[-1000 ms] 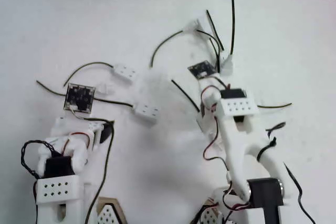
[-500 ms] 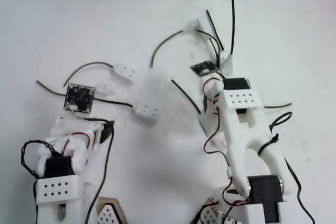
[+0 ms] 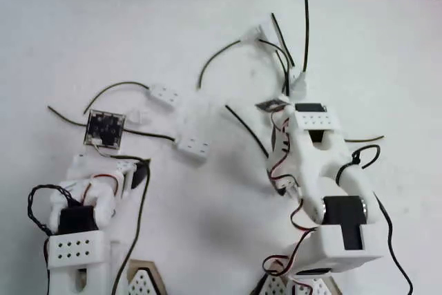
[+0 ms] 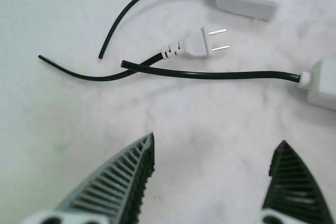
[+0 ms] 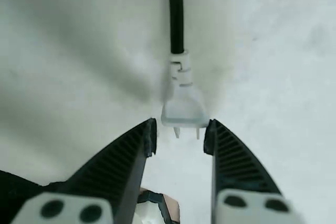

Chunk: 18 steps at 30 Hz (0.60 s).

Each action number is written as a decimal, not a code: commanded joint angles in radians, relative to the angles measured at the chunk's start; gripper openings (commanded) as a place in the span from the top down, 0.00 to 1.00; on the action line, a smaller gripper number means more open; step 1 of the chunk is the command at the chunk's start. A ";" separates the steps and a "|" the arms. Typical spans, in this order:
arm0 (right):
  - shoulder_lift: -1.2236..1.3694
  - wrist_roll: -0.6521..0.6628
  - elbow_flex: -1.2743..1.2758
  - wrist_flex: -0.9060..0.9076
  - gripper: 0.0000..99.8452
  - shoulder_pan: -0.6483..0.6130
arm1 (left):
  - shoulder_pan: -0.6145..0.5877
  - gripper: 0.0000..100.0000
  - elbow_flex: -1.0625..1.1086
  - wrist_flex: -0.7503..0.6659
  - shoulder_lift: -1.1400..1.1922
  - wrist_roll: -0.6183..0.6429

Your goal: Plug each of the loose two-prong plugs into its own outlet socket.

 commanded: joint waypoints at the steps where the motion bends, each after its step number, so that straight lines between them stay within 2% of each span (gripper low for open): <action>1: -0.033 0.011 -0.049 -0.005 0.85 0.022 | 0.010 0.66 -0.003 -0.014 -0.013 -0.006; 8: -0.102 0.012 -0.069 -0.010 0.85 0.050 | 0.010 0.66 -0.003 -0.014 -0.013 -0.006; 18: 0.101 0.005 -0.068 -0.074 0.85 0.038 | 0.010 0.66 -0.003 -0.014 -0.013 -0.006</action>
